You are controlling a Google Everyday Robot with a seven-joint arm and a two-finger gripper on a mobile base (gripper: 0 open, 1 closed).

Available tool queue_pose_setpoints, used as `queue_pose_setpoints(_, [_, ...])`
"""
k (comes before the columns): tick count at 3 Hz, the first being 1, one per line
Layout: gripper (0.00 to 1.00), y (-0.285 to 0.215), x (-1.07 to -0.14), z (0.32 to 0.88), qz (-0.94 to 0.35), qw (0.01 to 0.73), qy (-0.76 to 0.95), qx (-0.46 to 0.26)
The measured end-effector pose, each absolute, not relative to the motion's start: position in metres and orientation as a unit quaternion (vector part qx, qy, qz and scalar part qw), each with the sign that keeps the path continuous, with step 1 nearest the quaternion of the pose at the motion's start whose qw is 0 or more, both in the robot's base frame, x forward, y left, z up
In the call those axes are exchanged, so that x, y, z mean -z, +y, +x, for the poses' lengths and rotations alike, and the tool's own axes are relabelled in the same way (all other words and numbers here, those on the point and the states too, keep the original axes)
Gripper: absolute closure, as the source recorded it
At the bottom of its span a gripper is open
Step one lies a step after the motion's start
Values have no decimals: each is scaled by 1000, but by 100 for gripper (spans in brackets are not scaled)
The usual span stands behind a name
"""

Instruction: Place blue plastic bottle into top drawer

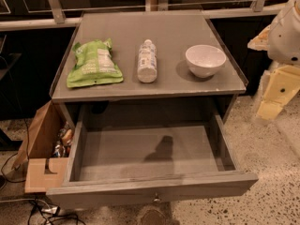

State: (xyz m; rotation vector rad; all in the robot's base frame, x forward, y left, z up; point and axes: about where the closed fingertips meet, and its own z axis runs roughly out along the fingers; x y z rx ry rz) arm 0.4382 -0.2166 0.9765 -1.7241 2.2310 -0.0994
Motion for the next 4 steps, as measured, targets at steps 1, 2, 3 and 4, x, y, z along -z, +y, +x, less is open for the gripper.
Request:
queue_pose_setpoints(1, [0, -214, -976, 438, -602, 160, 782, 36])
queue_pose_setpoints(2, [0, -200, -972, 440, -593, 162, 787, 45])
queue_pose_setpoints(3, [0, -180, -965, 440, -604, 149, 782, 33])
queue_pose_setpoints(4, [0, -177, -963, 442, -600, 154, 784, 29])
